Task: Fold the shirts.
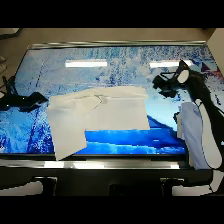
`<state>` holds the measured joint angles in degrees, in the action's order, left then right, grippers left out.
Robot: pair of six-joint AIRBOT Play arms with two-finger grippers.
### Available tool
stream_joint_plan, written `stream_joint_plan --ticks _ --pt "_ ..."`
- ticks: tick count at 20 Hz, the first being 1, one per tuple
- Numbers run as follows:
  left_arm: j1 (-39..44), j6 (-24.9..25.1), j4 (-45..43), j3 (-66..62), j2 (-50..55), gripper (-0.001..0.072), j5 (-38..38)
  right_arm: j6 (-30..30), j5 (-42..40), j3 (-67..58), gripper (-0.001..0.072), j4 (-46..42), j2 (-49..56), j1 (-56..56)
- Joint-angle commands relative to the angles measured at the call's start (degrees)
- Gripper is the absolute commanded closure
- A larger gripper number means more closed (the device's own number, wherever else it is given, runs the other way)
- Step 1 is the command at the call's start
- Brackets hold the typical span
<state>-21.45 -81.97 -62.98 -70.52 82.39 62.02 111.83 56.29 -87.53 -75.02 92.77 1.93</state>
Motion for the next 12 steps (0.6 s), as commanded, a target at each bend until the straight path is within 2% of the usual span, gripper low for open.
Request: stream_joint_plan --ticks 1,3,5,8,12 --pt "-5.8 1.9 -7.8 -0.7 0.5 0.0140 20.2 -14.4 23.7 -0.6 0.0216 1.0 -0.9 7.0" --pt "-8.2 2.0 -7.1 4.6 0.2 0.0159 21.5 -17.7 31.5 0.1 0.0217 0.9 -0.8 9.5" --pt "-8.6 4.6 -5.5 10.3 0.3 0.0178 19.1 -19.8 34.8 0.4 0.0217 1.1 -0.8 9.7" --pt "-7.9 7.7 -1.4 15.7 0.7 0.0179 13.3 -19.9 33.5 0.4 0.0217 5.1 -0.8 9.5" --pt "-5.9 7.6 4.2 17.0 1.1 0.0185 7.8 -20.3 31.7 0.4 0.0217 6.6 -0.7 9.5"
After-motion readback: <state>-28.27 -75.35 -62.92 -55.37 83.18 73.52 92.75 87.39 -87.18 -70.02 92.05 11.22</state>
